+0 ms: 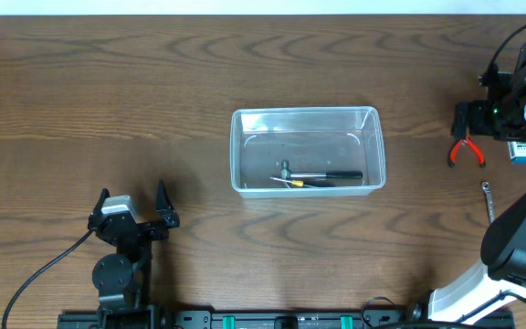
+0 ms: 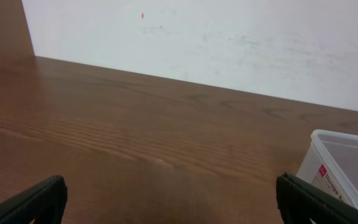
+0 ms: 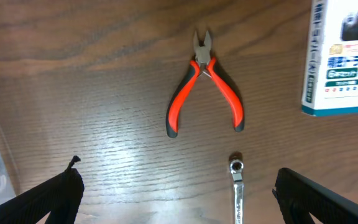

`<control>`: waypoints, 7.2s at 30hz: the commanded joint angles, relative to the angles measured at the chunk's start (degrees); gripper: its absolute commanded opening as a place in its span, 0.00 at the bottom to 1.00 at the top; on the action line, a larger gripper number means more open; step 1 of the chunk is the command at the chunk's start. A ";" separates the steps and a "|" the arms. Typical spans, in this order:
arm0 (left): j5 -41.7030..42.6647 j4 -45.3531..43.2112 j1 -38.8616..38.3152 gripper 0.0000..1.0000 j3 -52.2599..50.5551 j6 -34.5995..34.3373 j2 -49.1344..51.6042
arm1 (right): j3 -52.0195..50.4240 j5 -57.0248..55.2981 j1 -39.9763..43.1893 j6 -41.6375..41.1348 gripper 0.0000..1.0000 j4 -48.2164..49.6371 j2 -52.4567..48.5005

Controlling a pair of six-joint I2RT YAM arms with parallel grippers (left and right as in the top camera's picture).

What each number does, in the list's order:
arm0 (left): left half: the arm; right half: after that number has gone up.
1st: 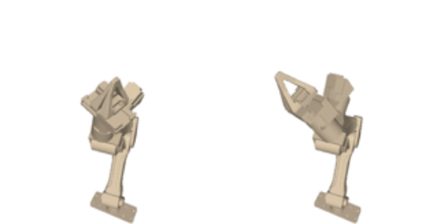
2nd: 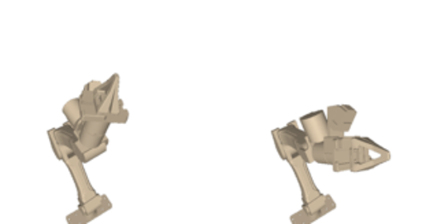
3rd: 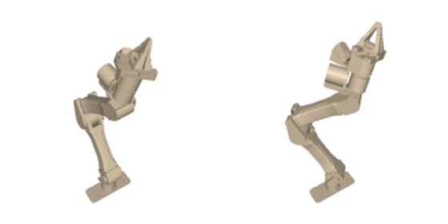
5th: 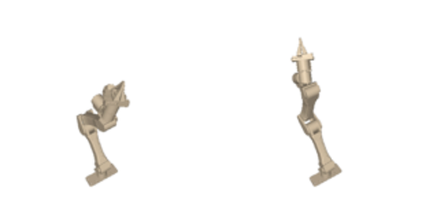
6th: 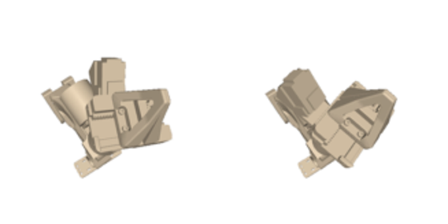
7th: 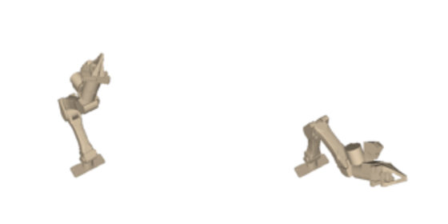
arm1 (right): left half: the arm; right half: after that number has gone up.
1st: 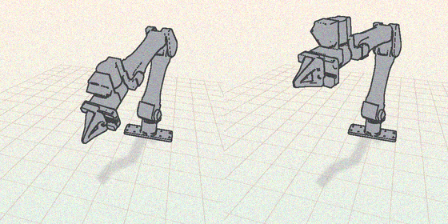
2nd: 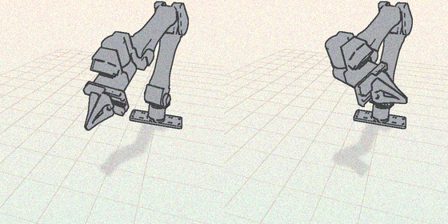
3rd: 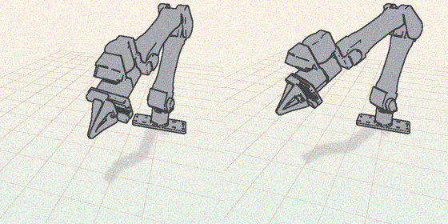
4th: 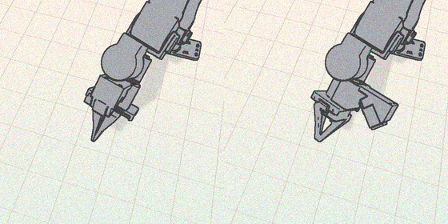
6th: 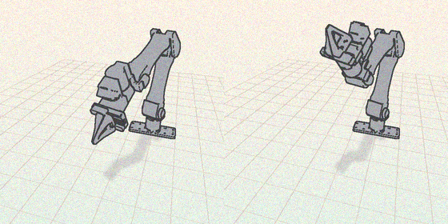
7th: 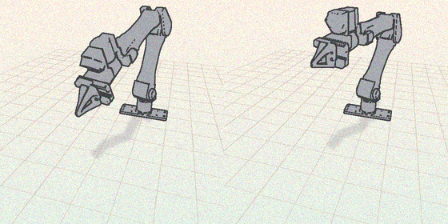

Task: Pack container
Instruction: 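Release the screwdriver and move the right gripper toward the red pliers, then lower the open right gripper over the red-handled pliers' joint, then close the right gripper on the pliers and lift them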

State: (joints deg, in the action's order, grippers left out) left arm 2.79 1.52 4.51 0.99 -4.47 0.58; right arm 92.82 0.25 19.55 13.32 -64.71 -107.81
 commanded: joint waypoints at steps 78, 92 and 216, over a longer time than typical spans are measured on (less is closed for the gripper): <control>-0.92 2.47 0.35 0.98 -0.76 0.31 -0.35 | -0.48 -0.22 -1.11 -16.28 0.99 6.80 -16.46; -0.92 2.47 0.35 0.98 -0.76 0.31 -0.35 | -0.48 -1.75 -1.31 -15.98 0.99 7.50 -16.83; -0.92 2.47 0.35 0.98 -0.76 0.31 -0.35 | -0.48 -5.42 -2.97 -26.64 0.22 8.76 -19.82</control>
State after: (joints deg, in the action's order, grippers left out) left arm 2.79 1.52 4.51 0.99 -4.47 0.58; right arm 92.82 -4.10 16.91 -12.62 -55.86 -126.06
